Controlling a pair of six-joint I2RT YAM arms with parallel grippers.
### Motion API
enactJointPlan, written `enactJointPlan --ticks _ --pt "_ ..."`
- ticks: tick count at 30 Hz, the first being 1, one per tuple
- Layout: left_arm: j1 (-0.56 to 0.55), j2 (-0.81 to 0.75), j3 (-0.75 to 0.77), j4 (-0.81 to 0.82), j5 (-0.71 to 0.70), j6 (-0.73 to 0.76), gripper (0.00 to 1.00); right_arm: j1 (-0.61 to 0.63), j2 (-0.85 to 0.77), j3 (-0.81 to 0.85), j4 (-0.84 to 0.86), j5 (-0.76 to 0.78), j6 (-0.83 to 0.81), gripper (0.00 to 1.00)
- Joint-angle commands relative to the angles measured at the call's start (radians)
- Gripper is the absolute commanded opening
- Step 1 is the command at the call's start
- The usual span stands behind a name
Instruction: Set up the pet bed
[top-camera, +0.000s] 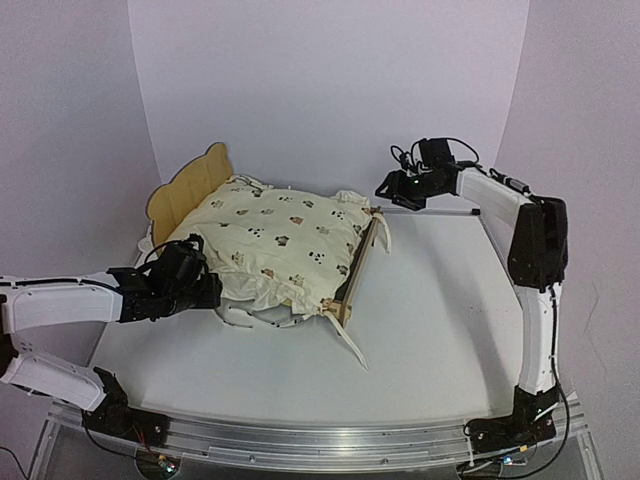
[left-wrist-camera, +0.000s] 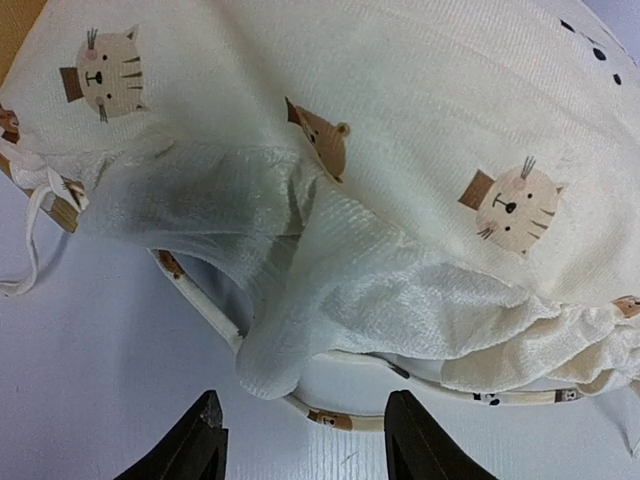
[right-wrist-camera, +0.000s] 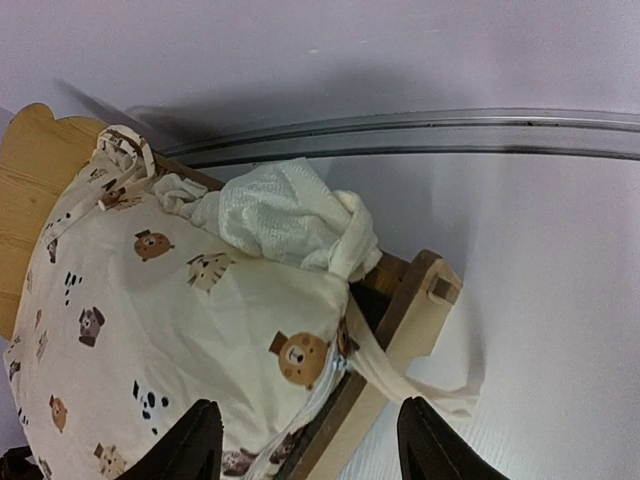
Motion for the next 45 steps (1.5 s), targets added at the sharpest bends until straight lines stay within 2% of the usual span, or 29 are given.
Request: enactJointPlan --ticks 1,4,8,11,16,21,23,30,34,37,39,42,43,45 --pt "0.004 0.041 0.000 0.097 0.036 0.014 0.53 0.012 0.124 0.184 -0.012 -0.106 0.014 0.61" --pt "0.004 0.058 -0.007 0.127 0.047 0.017 0.53 0.013 0.182 0.217 -0.016 -0.122 0.026 0.61" --pt "0.004 0.086 -0.010 0.157 0.058 0.027 0.53 0.018 0.174 0.127 -0.017 -0.072 0.012 0.58" --pt "0.004 0.111 -0.007 0.186 0.057 0.039 0.53 0.027 0.159 0.053 -0.016 -0.051 -0.002 0.49" --pt "0.004 0.163 0.023 0.221 0.038 0.058 0.53 0.062 0.116 -0.063 -0.020 -0.023 -0.041 0.30" --pt "0.004 0.185 0.030 0.277 0.026 0.072 0.53 0.080 0.026 -0.205 -0.027 0.004 -0.061 0.07" --pt "0.004 0.193 0.032 0.283 0.016 0.075 0.53 0.087 -0.033 -0.285 -0.027 0.024 -0.058 0.02" --pt "0.009 0.245 0.023 0.301 -0.027 0.088 0.53 0.200 -0.305 -0.620 -0.029 0.099 0.011 0.00" --pt "0.010 0.247 0.001 0.304 -0.025 0.075 0.53 0.333 -0.452 -0.822 -0.034 0.096 0.092 0.06" --pt "0.010 0.226 -0.018 0.295 -0.024 0.069 0.52 0.369 -0.543 -0.913 -0.064 -0.062 0.096 0.12" --pt "0.010 0.204 -0.035 0.283 -0.039 0.063 0.52 0.369 -0.599 -0.921 -0.131 -0.086 0.075 0.26" --pt "0.010 0.164 -0.074 0.280 -0.054 0.048 0.52 0.368 -0.702 -0.890 -0.207 0.044 0.028 0.51" --pt "0.010 0.152 -0.083 0.280 -0.054 0.042 0.52 0.367 -0.727 -0.872 -0.228 0.104 0.006 0.57" --pt "0.010 0.134 -0.095 0.275 -0.048 0.038 0.52 0.364 -0.756 -0.817 -0.283 0.209 -0.049 0.62"
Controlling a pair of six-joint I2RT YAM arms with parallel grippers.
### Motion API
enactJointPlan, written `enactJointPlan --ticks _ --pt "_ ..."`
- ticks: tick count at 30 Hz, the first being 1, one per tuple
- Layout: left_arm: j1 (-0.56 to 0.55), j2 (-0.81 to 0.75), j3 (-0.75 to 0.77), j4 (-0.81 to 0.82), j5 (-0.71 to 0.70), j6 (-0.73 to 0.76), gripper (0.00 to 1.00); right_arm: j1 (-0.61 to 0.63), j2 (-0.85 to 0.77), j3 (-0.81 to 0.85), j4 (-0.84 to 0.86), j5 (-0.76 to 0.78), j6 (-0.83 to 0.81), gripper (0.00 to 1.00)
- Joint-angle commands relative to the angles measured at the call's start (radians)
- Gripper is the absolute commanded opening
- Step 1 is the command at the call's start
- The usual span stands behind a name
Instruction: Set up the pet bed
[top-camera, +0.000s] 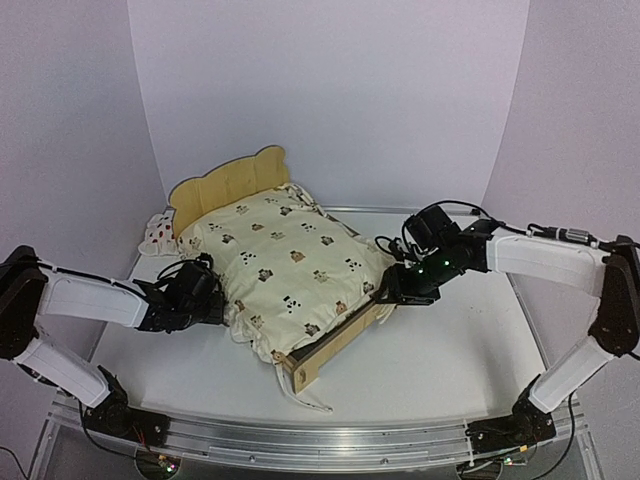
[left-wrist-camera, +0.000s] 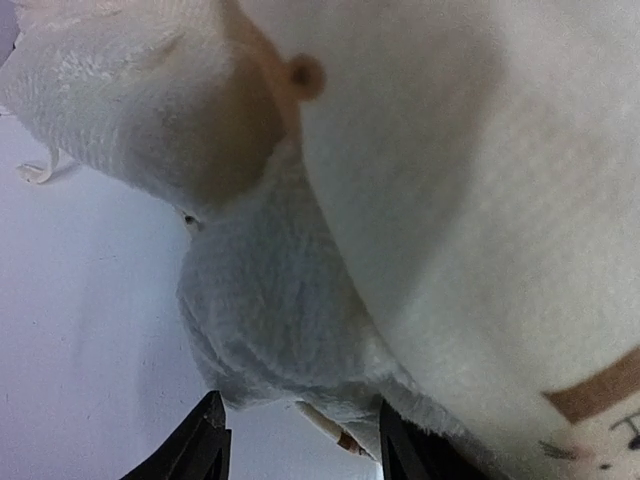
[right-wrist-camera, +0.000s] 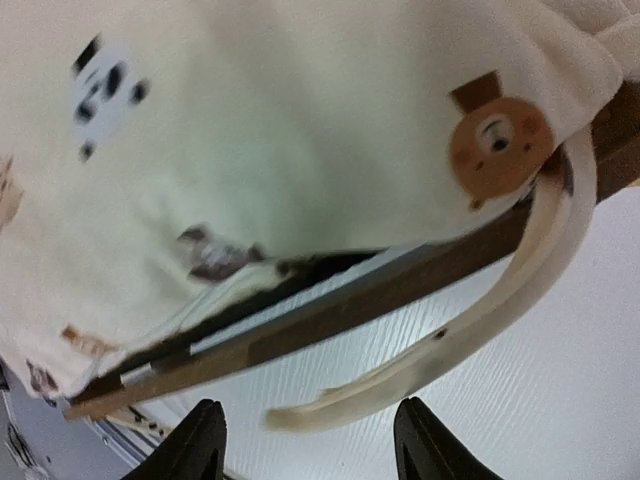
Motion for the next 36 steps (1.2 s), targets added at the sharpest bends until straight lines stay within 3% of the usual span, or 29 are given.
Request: enactJointPlan --ticks 1,5,9,17,23,30,36 --pt "-0.003 -0.070 -0.013 0.076 -0.004 -0.031 0.52 0.003 -0.110 0.118 -0.195 0.084 -0.179 0.63" --pt "-0.003 -0.082 -0.001 0.038 -0.007 -0.035 0.52 -0.059 -0.112 0.230 -0.229 0.230 -0.232 0.64" --pt "-0.003 -0.094 0.015 -0.015 -0.014 -0.047 0.52 -0.175 -0.004 0.367 -0.227 0.288 -0.263 0.52" --pt "-0.003 -0.142 0.054 -0.217 -0.126 -0.165 0.53 -0.271 0.370 0.675 -0.229 0.223 -0.371 0.38" --pt "-0.003 -0.129 0.065 -0.221 -0.136 -0.175 0.54 -0.277 0.599 0.797 -0.230 0.063 -0.405 0.30" --pt "-0.002 -0.009 0.138 -0.132 -0.096 -0.091 0.54 -0.275 0.580 0.681 -0.207 -0.139 -0.403 0.25" --pt "0.000 0.155 0.247 -0.071 -0.024 -0.002 0.55 -0.273 0.368 0.339 -0.083 -0.405 -0.390 0.28"
